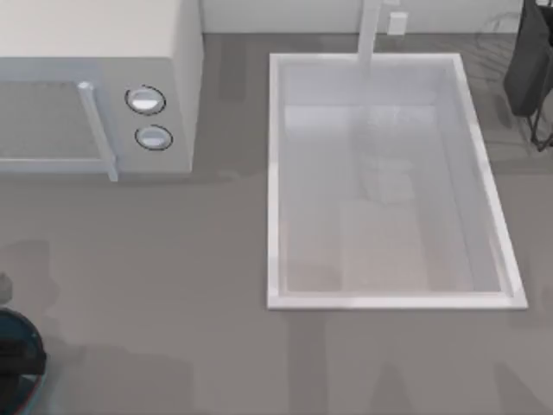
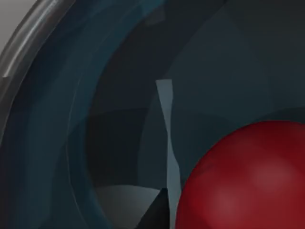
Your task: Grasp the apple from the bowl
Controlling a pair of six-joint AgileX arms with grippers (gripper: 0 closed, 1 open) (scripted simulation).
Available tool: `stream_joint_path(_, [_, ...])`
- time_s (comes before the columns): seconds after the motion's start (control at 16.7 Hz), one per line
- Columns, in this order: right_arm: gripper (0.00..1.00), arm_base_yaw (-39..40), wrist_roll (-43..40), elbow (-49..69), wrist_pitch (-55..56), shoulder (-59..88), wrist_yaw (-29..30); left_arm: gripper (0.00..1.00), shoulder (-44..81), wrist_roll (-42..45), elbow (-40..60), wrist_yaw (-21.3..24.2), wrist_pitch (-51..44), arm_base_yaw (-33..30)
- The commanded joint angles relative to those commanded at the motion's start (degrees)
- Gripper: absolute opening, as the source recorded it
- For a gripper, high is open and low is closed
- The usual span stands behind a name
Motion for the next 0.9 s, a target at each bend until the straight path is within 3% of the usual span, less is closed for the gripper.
stream_joint_path(0.24, [1.0, 0.0, 0.0, 0.0, 0.0, 0.0, 0.0, 0.0, 0.8, -0.1, 8.7, 0.0, -8.8, -0.1])
stream_joint_path(0.72, [1.0, 0.0, 0.0, 0.0, 0.0, 0.0, 0.0, 0.0, 0.3, -0.8, 44.1, 0.0, -45.5, -0.8])
stream_joint_path(0.9, [1.0, 0.0, 0.0, 0.0, 0.0, 0.0, 0.0, 0.0, -0.8, -1.1, 53.4, 0.0, -54.8, -1.1])
